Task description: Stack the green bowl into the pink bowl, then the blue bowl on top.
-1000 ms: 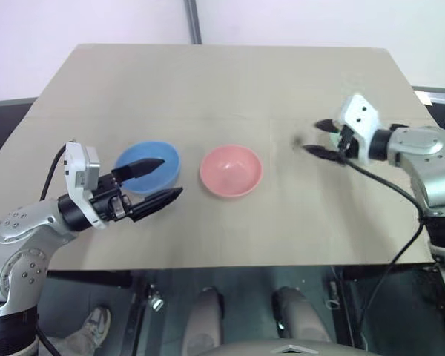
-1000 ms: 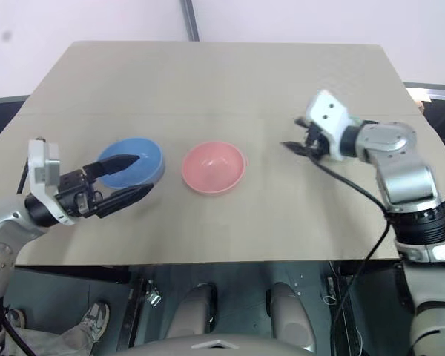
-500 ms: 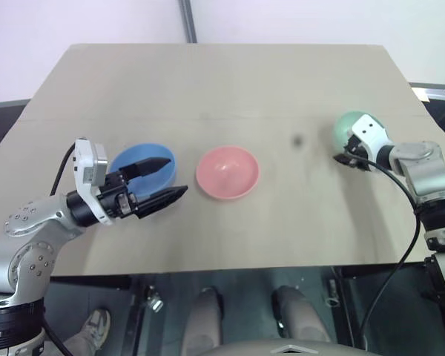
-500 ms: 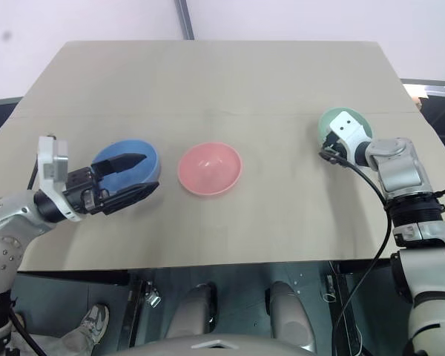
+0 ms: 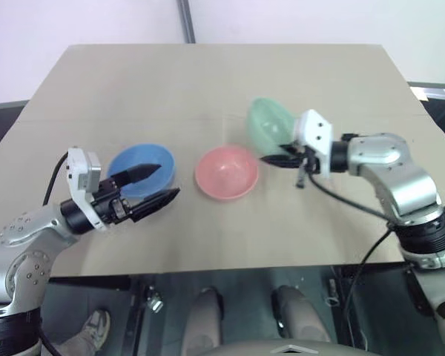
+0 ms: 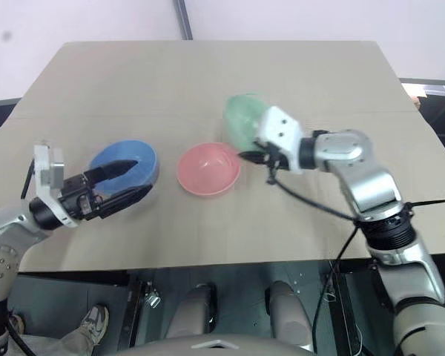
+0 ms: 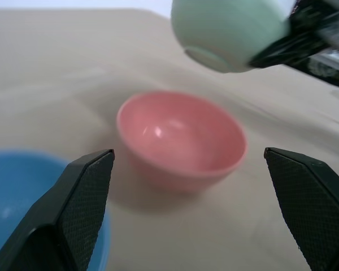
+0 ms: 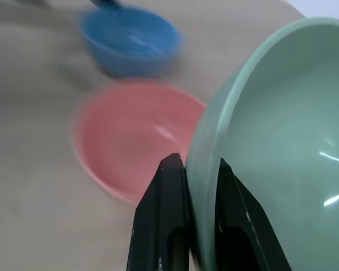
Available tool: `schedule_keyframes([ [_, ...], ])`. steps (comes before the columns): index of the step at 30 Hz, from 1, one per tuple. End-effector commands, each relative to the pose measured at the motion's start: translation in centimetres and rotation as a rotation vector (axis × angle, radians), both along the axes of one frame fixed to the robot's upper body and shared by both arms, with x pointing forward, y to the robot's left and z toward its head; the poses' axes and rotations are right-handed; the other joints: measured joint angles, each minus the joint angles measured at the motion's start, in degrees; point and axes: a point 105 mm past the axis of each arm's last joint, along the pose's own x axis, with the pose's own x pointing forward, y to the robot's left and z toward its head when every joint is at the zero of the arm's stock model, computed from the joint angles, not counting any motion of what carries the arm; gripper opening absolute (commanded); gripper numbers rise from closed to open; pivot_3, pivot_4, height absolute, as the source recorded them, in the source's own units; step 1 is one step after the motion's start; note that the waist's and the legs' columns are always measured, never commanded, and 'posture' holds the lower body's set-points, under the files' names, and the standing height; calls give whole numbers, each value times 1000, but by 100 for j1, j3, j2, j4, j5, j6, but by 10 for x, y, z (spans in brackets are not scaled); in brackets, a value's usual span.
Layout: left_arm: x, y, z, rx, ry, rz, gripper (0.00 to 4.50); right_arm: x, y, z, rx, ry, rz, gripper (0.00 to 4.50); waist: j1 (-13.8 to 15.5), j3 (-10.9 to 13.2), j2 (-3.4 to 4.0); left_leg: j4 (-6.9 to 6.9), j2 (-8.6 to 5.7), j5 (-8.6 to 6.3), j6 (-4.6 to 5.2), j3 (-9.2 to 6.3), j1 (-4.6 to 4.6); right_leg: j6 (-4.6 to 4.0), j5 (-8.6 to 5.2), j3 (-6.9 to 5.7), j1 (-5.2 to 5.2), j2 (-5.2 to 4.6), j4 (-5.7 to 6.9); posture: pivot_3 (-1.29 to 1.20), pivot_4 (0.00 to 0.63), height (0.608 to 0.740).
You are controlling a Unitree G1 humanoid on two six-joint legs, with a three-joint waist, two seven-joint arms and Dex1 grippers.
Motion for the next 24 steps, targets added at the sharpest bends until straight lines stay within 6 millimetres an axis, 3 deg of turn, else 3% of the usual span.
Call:
schedule_keyframes([
  [1,-2,10,12,17,-58,32,4500,-10,19,5,-12,-43,61,55,26,0,-1,1,0,0,0,0,0,0,0,0,0,0,1,0,150,740],
  [4,-2,11,14,10,-65,43,4500,-4,28,-2,-23,-47,54,55,46,-1,-2,5,0,1,-1,-1,1,0,0,-2,0,0,1,0,150,740],
  [8,-4,12,14,10,-63,52,4500,5,36,-3,-12,-57,33,1896,31,-1,-2,6,1,1,-1,-1,1,0,0,-1,-1,1,3,0,150,740],
  [12,-7,13,16,27,-54,62,4500,6,39,13,55,-115,22,3787,10,-1,-2,0,1,0,-1,-1,1,-1,0,-1,-1,1,3,0,150,740],
  [15,-4,16,18,84,-57,133,4500,-10,32,28,98,-123,90,3787,26,0,-2,-3,1,0,-1,-2,0,-2,0,-2,-2,0,2,0,150,740],
  [19,10,33,17,331,-43,386,4500,-32,7,35,96,-105,148,3787,96,-2,-12,-2,0,0,-1,-5,-3,-1,0,-4,-1,-1,-1,0,150,740],
  [21,11,32,19,403,-32,399,4500,-40,-4,33,78,-88,157,3787,122,-2,-12,-2,0,0,-1,-9,-2,-1,-1,-7,0,-1,0,0,150,740],
  [24,19,21,13,681,-34,309,4500,-45,-19,28,53,-61,126,3787,130,0,-15,-1,0,0,-1,-7,2,-1,-1,-6,0,1,2,0,150,740],
])
